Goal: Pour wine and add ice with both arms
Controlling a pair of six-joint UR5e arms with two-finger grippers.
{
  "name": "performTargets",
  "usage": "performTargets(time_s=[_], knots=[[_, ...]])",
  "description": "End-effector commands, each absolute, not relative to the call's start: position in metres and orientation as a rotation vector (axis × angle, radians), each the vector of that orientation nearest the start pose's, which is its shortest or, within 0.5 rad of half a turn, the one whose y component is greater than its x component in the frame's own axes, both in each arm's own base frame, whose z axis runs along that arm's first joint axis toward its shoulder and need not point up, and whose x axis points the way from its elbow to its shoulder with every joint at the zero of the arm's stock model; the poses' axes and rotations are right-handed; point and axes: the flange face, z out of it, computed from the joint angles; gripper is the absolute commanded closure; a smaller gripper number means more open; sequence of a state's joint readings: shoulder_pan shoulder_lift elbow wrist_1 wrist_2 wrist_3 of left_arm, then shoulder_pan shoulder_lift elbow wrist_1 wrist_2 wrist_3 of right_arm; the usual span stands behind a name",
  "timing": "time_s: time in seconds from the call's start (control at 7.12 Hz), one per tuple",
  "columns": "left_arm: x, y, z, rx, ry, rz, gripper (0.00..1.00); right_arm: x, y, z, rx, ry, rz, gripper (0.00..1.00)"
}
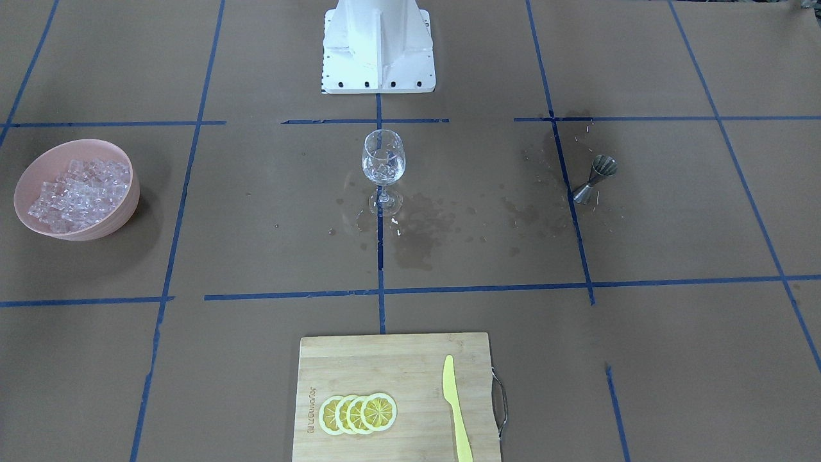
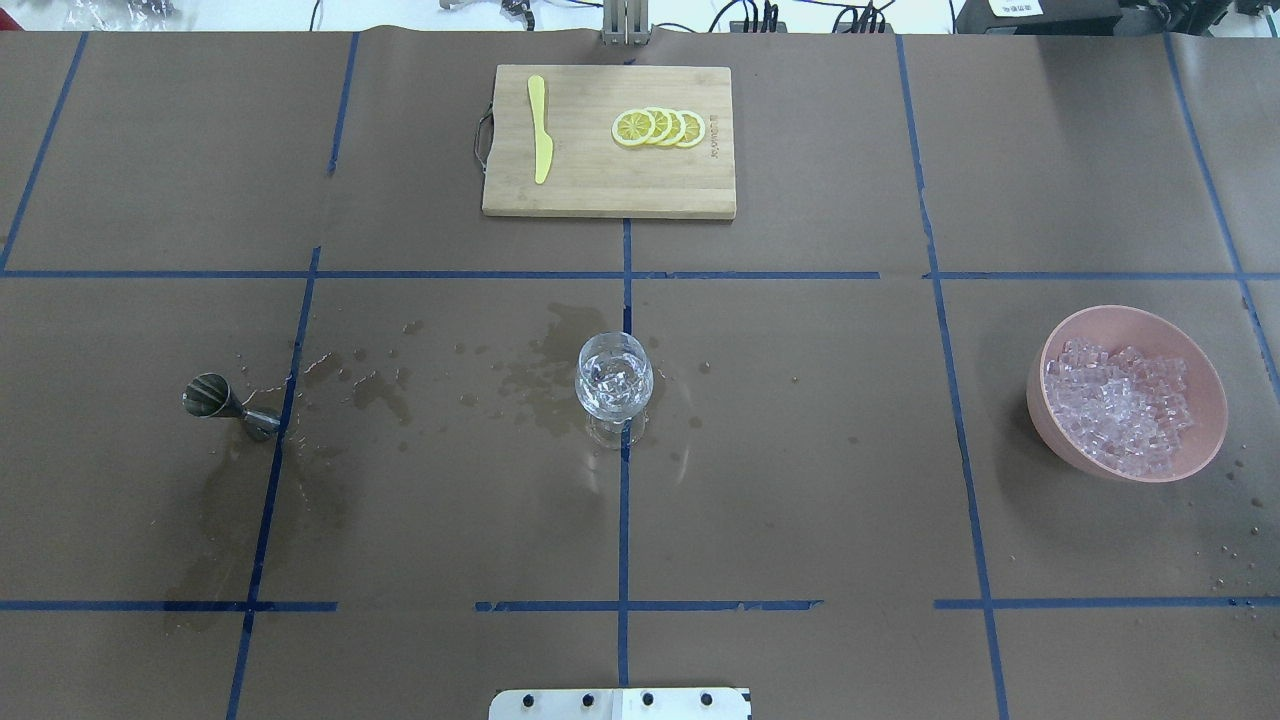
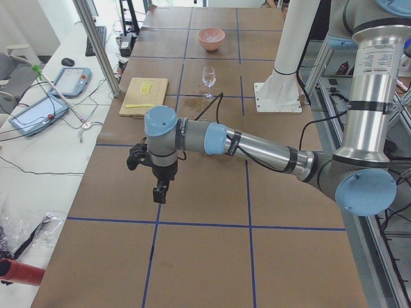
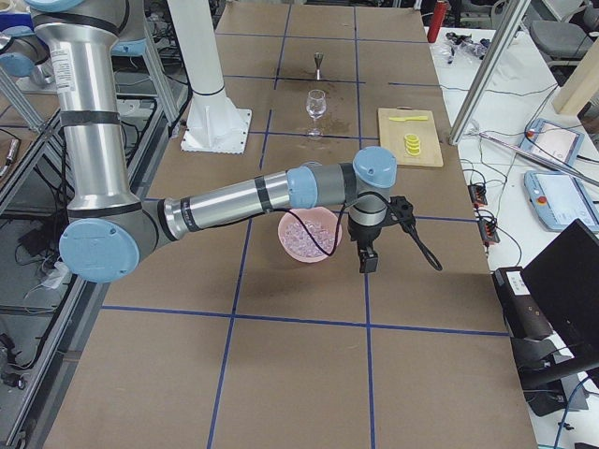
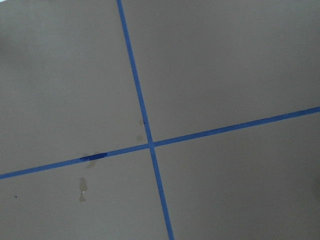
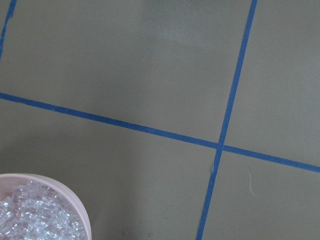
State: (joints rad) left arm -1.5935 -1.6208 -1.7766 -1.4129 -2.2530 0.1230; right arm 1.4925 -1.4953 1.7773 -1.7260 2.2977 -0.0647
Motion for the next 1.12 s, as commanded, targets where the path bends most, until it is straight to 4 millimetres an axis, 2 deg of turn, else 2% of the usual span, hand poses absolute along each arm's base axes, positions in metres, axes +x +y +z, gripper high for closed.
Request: performTargets(time_s=[0.0, 0.28, 0.42, 0.56, 0.7, 0.98], knots=[[-0.087, -0.493, 0.598, 0.100, 0.675, 0.128, 0.00, 0.041, -0.510, 0.571, 0.064, -0.733, -0.134, 0.00], [-0.086, -0.467, 0.632, 0.078, 0.679, 0.119, 0.00, 0.050, -0.504, 0.584, 0.045, -0.763, -0.102, 0.00], [-0.085, -0.457, 0.638, 0.065, 0.681, 0.105, 0.00, 0.053, -0.495, 0.588, 0.037, -0.824, -0.085, 0.00], [-0.084, -0.456, 0.641, 0.048, 0.696, 0.075, 0.00, 0.058, -0.493, 0.593, 0.030, -0.828, -0.069, 0.00], [-0.079, -0.457, 0.637, 0.041, 0.759, 0.046, 0.00, 0.068, -0.491, 0.598, 0.030, -0.829, -0.047, 0.00], [-0.075, -0.459, 0.626, 0.046, 0.807, 0.022, 0.00, 0.073, -0.487, 0.602, 0.027, -0.837, -0.031, 0.00]])
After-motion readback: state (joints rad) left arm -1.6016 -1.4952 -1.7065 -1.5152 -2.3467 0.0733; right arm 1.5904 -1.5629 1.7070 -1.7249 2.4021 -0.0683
